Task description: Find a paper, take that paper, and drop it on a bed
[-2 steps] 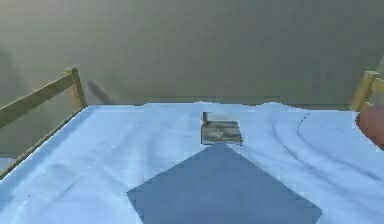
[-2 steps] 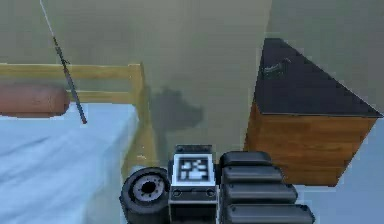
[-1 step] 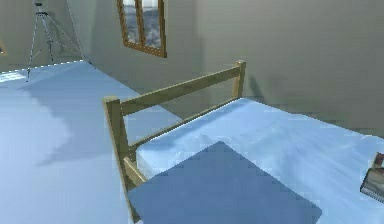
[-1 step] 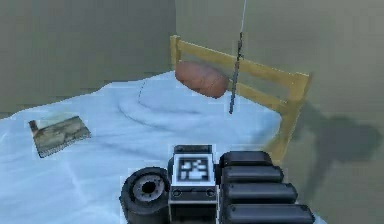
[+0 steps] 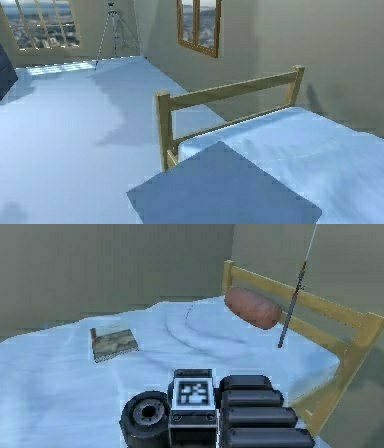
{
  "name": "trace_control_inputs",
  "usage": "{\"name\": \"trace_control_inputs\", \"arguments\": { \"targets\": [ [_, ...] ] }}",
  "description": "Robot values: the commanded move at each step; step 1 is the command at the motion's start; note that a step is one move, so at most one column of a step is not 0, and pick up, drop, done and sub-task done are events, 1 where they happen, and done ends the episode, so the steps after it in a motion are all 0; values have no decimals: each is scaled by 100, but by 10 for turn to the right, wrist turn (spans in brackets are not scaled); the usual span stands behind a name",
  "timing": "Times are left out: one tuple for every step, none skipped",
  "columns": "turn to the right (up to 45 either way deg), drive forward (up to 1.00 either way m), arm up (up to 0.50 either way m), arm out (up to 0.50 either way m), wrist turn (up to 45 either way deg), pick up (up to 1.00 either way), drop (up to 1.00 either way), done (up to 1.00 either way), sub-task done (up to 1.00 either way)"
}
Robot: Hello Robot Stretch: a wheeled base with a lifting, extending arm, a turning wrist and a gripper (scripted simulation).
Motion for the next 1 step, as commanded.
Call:
{"name": "trace_control_inputs", "arguments": {
  "targets": [
    [0, 0, 0, 48, 0, 0, 0, 0, 0]
  ]
}}
